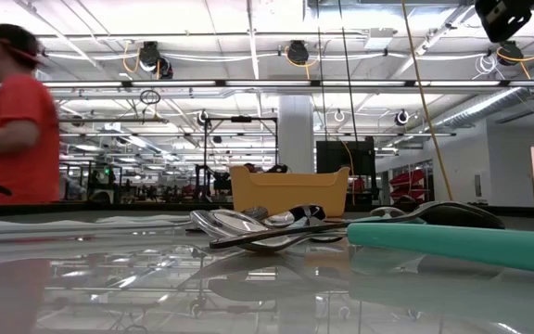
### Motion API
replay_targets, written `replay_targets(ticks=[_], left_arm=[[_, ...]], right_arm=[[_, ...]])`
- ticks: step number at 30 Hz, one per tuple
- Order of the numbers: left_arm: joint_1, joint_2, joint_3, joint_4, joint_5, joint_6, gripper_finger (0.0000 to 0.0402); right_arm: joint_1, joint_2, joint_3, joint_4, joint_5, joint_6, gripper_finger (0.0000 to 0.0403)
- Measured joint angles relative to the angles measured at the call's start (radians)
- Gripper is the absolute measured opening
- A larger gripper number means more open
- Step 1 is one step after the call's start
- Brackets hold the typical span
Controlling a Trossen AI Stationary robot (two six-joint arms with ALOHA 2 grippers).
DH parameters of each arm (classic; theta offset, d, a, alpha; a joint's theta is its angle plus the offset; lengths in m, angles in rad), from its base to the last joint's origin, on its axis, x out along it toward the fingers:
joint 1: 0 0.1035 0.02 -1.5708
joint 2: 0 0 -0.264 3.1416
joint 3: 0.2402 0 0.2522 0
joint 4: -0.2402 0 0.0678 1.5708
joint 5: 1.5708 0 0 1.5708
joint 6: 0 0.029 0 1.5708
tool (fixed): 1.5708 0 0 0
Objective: Sort silverware by color (type)
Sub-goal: Put the green spoon into the blue bin
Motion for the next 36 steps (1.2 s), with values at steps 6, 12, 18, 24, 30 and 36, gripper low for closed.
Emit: replay_targets(ticks=[6, 12, 18, 24, 30, 36], left_arm=[[-0.124, -0.039, -0.137, 0.004, 0.169, -0.466, 0.0079], [-0.150, 0.009, -0.118, 0.122, 0.236, -0.537, 0.0079], [-0.127, 0.033, -0.112, 0.140, 0.338, -0.586, 0.0079], [-0.094, 0.057, -0.112, 0.148, 0.392, -0.603, 0.0079], [-0.041, 0.057, -0.106, 0.163, 0.484, -0.605, 0.0079], [0.003, 0.051, -0.096, 0.128, 0.489, -0.589, 0.0079]], right_arm=[[0.000, 0.000, 0.000, -0.005, 0.001, -0.017, 0.0121], [0.000, 0.001, 0.000, -0.019, 0.001, 0.009, 0.0121], [0.000, 0.001, 0.000, -0.050, 0.001, 0.057, 0.0121], [0.001, 0.002, 0.000, -0.051, 0.000, 0.059, 0.0121], [0.001, 0.002, 0.000, -0.051, 0.000, 0.048, 0.0121], [0.001, 0.002, 0.000, -0.050, 0.002, 0.038, 0.0121]])
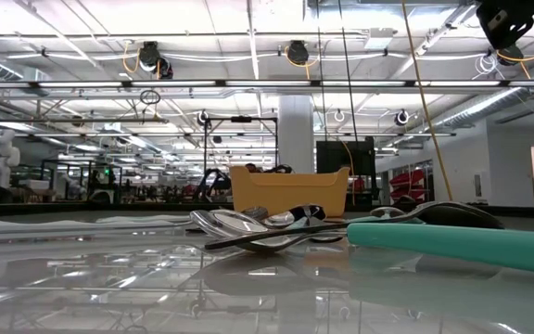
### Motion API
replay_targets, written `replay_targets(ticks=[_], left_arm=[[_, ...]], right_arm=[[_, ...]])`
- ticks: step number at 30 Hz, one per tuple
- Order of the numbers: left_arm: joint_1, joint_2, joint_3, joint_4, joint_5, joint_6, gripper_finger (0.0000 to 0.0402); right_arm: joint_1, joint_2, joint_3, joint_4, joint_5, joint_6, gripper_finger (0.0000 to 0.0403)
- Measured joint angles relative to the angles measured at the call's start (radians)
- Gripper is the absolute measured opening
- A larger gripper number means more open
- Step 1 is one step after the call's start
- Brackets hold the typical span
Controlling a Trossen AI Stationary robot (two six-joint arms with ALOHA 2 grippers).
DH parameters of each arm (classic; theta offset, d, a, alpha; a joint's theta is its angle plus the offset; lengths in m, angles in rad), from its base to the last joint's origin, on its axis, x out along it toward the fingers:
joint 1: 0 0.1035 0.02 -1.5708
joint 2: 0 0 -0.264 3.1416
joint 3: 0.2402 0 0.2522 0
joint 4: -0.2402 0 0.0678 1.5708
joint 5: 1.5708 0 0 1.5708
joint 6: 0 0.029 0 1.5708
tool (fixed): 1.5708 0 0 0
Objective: Sort silverware by color (type)
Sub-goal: Put the green spoon into the blue bin
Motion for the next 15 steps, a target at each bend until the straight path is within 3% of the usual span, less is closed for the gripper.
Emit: replay_targets(ticks=[9, 15], left_arm=[[0.071, -0.005, 0.021, -0.023, 0.090, 0.011, 0.0079], [0.078, -0.005, 0.145, -0.114, 0.093, 0.010, 0.0079]], right_arm=[[0.000, 0.000, 0.000, 0.001, 0.001, -0.018, 0.0121], [-0.001, 0.000, 0.000, 0.002, 0.001, -0.025, 0.0121]])
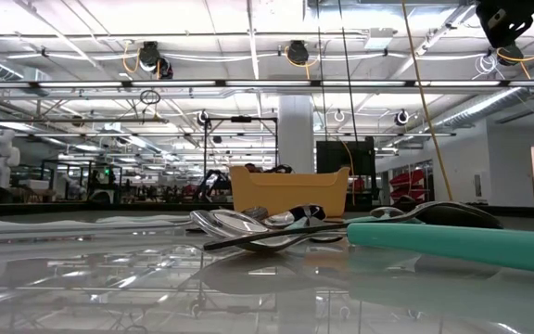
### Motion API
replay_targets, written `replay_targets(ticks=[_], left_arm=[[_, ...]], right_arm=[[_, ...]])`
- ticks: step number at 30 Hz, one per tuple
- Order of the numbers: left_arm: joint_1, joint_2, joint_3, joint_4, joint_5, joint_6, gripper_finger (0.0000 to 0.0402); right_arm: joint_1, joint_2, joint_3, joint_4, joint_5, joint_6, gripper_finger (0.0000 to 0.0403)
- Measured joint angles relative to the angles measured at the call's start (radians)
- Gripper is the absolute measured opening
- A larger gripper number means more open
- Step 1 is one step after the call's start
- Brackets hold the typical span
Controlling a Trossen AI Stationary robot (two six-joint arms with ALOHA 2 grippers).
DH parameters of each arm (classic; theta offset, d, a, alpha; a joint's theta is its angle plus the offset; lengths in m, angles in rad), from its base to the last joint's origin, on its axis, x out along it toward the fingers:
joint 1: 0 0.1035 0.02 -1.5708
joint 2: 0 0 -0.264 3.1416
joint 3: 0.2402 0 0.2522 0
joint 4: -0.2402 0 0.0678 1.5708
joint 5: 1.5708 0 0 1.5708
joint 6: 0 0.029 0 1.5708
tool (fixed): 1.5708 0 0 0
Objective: Sort silverware by color (type)
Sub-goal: Put the green spoon into the blue bin
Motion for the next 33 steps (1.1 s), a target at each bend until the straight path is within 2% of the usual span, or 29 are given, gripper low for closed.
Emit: replay_targets(ticks=[5, 8, 11, 33], left_arm=[[-0.004, -0.001, 0.051, -0.006, 0.071, -0.040, 0.0079], [-0.004, -0.001, 0.050, -0.009, 0.135, -0.060, 0.0079], [-0.005, -0.001, 0.041, -0.010, 0.156, -0.064, 0.0079], [-0.019, 0.158, 0.036, 0.018, 0.155, -0.006, 0.0079]], right_arm=[[0.000, 0.000, 0.000, 0.003, 0.000, 0.000, 0.0121], [0.000, 0.000, 0.000, 0.003, 0.000, 0.000, 0.0121], [0.000, 0.000, 0.000, 0.003, 0.000, 0.000, 0.0121], [0.000, 0.000, 0.000, 0.001, 0.000, -0.001, 0.0121]])
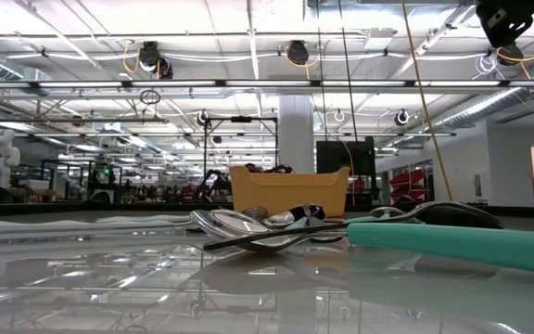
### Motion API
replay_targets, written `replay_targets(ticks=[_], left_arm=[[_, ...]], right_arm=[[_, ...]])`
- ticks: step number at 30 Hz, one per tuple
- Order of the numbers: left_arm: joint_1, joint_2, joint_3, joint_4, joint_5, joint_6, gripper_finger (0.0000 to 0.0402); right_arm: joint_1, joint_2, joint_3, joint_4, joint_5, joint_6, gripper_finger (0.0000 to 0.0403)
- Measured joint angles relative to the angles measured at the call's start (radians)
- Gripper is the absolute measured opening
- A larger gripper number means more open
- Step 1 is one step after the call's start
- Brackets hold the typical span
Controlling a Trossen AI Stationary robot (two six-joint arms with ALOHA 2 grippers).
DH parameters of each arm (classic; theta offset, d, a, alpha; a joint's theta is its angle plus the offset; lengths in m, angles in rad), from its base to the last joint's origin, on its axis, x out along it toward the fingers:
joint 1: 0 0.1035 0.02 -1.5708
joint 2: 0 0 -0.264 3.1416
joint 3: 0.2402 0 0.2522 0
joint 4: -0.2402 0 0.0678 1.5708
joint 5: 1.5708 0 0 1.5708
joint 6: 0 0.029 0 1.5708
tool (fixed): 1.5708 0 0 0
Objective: Sort silverware by color (type)
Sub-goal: Put the green spoon into the blue bin, then put the black spoon into the white bin
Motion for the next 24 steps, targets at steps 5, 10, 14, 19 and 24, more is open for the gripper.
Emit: replay_targets(ticks=[5, 10, 14, 19, 24], left_arm=[[-0.003, 0.026, 0.000, 0.001, -0.002, 0.026, 0.0079], [0.004, 0.037, 0.000, 0.026, -0.003, 0.053, 0.0104], [0.006, 0.037, 0.000, 0.026, -0.004, 0.053, 0.0118], [0.006, 0.037, 0.000, 0.025, -0.004, 0.055, 0.0121], [0.021, 0.037, 0.000, 0.025, -0.004, 0.082, 0.0123]], right_arm=[[0.000, 0.000, 0.000, 0.001, 0.000, 0.000, 0.0121], [0.000, 0.000, 0.000, 0.001, 0.000, -0.001, 0.0121], [0.000, 0.000, 0.000, 0.002, 0.000, -0.003, 0.0121], [0.000, 0.000, 0.000, 0.002, 0.000, -0.008, 0.0121], [0.000, 0.000, 0.000, 0.002, 0.000, -0.009, 0.0121]])
